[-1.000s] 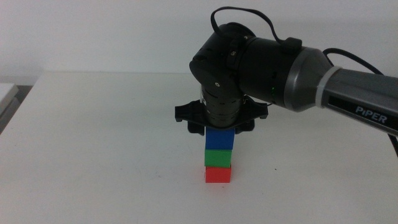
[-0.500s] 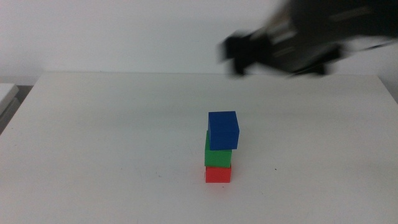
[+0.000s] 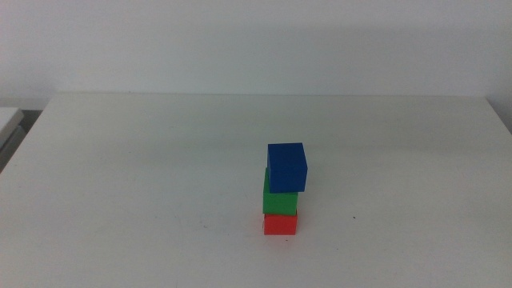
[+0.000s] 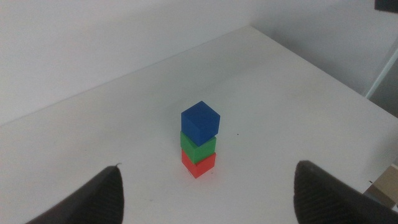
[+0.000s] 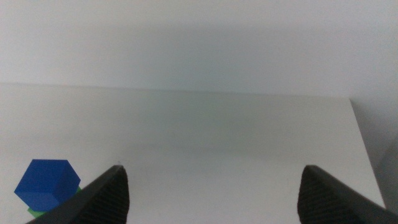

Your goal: Stack red cubes first, then green, then blue cubes in a specific spot.

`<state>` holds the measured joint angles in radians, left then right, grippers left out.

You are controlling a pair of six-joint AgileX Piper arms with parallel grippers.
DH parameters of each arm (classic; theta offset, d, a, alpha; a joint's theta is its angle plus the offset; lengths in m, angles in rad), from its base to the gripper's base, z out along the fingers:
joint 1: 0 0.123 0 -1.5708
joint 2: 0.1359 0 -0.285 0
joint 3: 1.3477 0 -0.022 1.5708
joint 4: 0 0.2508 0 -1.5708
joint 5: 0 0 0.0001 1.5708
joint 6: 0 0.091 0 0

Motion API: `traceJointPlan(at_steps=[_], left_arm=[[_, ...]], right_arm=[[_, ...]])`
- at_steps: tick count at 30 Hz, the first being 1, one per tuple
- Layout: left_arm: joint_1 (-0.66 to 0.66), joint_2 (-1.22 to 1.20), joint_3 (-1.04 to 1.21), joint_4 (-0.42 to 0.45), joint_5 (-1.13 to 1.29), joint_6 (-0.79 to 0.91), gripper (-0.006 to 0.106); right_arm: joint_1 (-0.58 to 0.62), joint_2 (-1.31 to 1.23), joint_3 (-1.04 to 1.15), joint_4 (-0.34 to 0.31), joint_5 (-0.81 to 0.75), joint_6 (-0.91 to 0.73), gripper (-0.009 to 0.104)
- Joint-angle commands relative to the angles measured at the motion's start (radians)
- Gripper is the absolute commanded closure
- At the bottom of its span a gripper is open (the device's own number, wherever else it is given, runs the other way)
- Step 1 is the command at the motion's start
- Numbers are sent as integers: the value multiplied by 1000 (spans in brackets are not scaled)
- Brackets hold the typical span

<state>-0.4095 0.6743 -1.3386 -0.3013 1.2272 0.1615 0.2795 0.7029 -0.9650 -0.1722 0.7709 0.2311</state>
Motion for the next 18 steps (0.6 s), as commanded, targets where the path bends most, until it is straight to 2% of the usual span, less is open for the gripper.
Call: traceJointPlan(at_steps=[1, 3, 15, 18], left_arm=[[2, 0, 1, -3, -6, -3, 7], [2, 0, 1, -3, -6, -3, 7], [2, 0, 1, -3, -6, -5, 7], [2, 0, 12, 87, -8, -5, 7]], right_arm=[[-103, -37, 69, 151, -93, -157, 9], [-185, -40, 103, 212, -106, -205, 9], [-197, -39, 119, 205, -138, -201, 9], [-197, -39, 119, 205, -138, -201, 9]])
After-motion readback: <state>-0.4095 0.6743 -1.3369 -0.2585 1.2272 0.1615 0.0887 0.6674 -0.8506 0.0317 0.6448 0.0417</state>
